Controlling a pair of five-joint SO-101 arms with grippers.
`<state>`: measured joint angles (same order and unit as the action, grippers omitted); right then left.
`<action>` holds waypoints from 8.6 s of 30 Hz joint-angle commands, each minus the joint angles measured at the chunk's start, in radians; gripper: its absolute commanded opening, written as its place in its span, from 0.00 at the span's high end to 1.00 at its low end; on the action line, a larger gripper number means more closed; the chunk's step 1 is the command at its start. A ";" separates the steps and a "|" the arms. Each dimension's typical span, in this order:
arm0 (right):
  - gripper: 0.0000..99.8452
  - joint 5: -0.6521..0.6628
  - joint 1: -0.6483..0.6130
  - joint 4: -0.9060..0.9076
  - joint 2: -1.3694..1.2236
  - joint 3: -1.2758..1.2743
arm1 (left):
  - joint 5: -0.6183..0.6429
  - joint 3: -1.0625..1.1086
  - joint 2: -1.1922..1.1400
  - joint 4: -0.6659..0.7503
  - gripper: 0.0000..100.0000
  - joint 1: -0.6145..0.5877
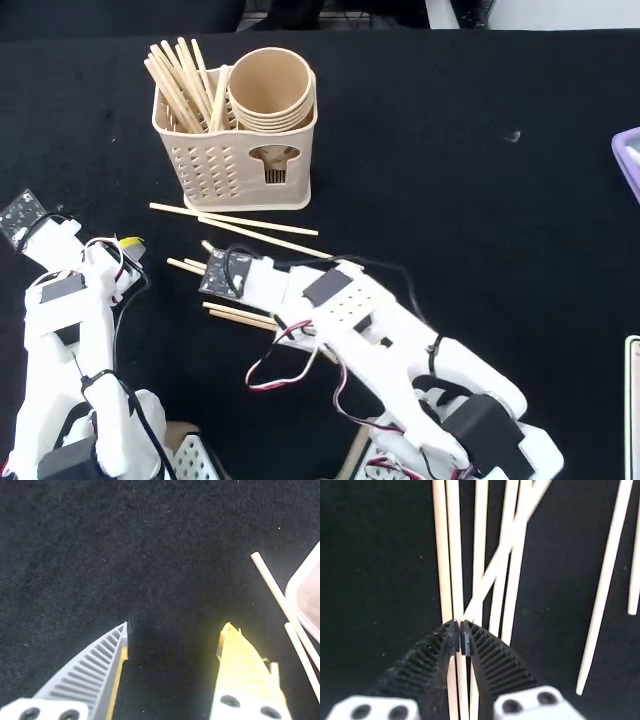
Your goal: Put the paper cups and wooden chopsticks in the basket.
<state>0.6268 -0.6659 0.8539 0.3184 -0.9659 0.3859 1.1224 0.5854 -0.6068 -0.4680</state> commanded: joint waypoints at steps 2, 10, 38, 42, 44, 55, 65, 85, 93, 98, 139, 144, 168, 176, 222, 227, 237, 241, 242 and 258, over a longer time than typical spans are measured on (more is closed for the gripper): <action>0.98 -0.028 0.009 0.011 0.039 0.054 | 0.008 -0.007 0.026 0.014 0.71 0.005; 0.76 -0.109 -0.107 0.003 0.033 0.054 | 0.008 -0.007 0.026 0.014 0.71 0.005; 0.99 -0.063 -0.028 0.098 0.171 0.039 | 0.006 -0.004 0.026 0.014 0.71 0.005; 0.99 0.038 0.049 0.103 0.211 0.024 | 0.006 -0.004 0.026 0.014 0.71 0.005; 0.99 0.071 0.072 0.071 0.209 -0.007 | 0.006 -0.004 0.026 0.014 0.71 0.005; 0.99 0.153 0.238 -0.086 0.209 -0.151 | 0.006 -0.004 0.026 0.014 0.71 0.005; 0.80 0.163 0.285 -0.094 0.209 -0.157 | 0.009 -0.005 0.026 0.014 0.71 0.005; 0.85 0.172 0.338 -0.146 0.208 -0.140 | 0.011 -0.004 0.026 0.014 0.71 0.005; 0.85 0.233 0.377 -0.150 0.208 -0.134 | 0.009 -0.004 0.026 0.011 0.71 0.005; 0.85 0.261 0.437 -0.152 0.182 -0.136 | 0.009 -0.004 0.026 0.012 0.71 0.005; 0.99 -0.069 0.044 0.256 0.780 0.044 | 0.009 -0.004 0.026 0.014 0.71 0.005; 0.99 -0.209 0.043 -0.012 0.799 0.035 | 0.011 -0.004 0.023 0.014 0.71 0.007; 0.99 -0.539 0.040 -0.893 0.131 0.541 | 0.011 -0.002 0.015 0.014 0.71 0.013; 0.99 -0.535 0.043 -0.887 -0.179 0.811 | 0.011 -0.002 0.015 0.014 0.71 0.013; 0.80 -0.529 0.043 -0.836 -0.148 0.696 | 0.011 -0.002 0.015 0.014 0.71 0.015; 0.80 -0.529 0.029 -0.470 0.107 0.691 | 0.011 -0.002 0.015 0.014 0.71 0.015; 0.80 -0.405 0.037 0.364 0.321 0.407 | 0.011 -0.002 0.015 0.014 0.71 0.013; 0.80 -0.249 0.041 0.176 0.320 0.102 | 0.011 -0.002 0.015 0.014 0.71 0.013; 0.80 -0.233 0.041 0.109 0.317 0.033 | 0.011 -0.002 0.015 0.014 0.71 0.013; 0.98 -0.081 0.129 -0.092 -0.159 0.102 | 0.011 0.010 0.015 0.034 0.71 0.013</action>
<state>0.5224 -0.5831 0.7864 0.1818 -0.9260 0.3859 1.1423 0.5854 -0.5900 -0.4618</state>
